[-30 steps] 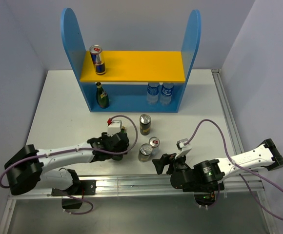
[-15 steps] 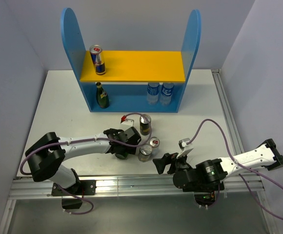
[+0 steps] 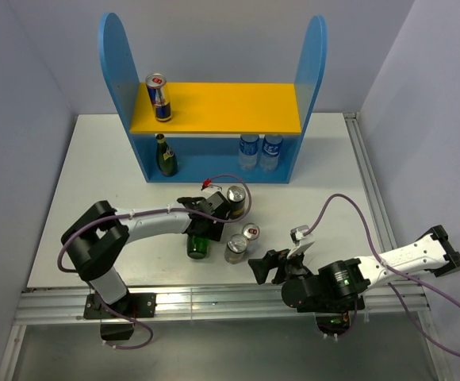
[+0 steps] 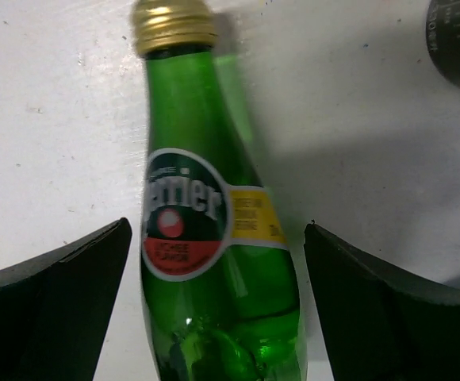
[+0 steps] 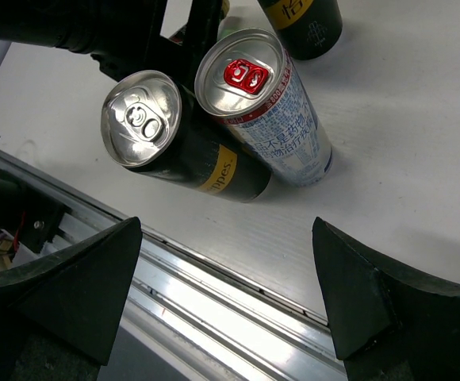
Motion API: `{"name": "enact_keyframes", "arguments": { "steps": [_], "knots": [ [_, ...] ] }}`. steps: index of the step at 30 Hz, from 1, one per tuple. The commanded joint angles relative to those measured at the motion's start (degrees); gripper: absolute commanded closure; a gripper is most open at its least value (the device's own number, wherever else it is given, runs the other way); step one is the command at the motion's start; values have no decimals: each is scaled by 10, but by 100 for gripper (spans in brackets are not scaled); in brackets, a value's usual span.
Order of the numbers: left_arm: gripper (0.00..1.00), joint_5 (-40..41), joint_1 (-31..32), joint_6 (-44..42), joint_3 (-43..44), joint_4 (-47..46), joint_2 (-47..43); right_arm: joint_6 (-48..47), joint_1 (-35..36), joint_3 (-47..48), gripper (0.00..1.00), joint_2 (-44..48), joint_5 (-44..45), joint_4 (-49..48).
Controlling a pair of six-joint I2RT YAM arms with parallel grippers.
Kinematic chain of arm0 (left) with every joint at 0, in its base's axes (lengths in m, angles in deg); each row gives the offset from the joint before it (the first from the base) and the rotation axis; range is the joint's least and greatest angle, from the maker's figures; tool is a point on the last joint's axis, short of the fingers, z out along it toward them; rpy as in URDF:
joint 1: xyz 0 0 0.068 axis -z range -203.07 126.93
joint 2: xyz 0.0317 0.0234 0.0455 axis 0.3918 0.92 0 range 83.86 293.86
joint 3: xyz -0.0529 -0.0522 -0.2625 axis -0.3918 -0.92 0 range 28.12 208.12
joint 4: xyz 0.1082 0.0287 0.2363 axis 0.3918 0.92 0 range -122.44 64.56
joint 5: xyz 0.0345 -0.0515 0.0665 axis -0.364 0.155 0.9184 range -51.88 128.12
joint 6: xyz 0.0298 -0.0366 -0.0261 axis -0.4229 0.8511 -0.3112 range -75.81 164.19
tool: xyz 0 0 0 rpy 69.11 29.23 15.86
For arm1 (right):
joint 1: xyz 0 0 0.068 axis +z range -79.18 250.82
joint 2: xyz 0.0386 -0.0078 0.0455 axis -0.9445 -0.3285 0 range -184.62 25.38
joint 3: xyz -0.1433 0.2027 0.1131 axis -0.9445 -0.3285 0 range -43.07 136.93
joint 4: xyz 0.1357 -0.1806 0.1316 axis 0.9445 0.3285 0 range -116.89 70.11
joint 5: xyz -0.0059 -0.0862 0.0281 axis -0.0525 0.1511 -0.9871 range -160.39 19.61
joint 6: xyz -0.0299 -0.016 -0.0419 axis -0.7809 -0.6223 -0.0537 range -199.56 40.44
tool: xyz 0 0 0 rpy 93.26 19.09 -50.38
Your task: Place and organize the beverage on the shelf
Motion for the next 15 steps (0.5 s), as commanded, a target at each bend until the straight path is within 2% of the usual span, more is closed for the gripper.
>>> {"name": "enact_keyframes", "arguments": {
  "steps": [1, 8, 9, 11, 15],
  "knots": [
    [4, -12, -4, -18, 22, -3, 14, 18, 6, 3, 5, 3, 33, 6],
    [11, -26, -6, 4, 1, -10, 10, 19, 8, 3, 5, 2, 34, 7],
    [20, -28, -7, 5, -5, -10, 8, 19, 8, 3, 5, 2, 34, 8],
    [31, -33, -7, 11, -6, -9, 10, 19, 9, 3, 5, 2, 34, 7],
    [43, -43, -6, 10, -16, -16, 7, 19, 8, 3, 5, 2, 35, 7]
  ]
}}
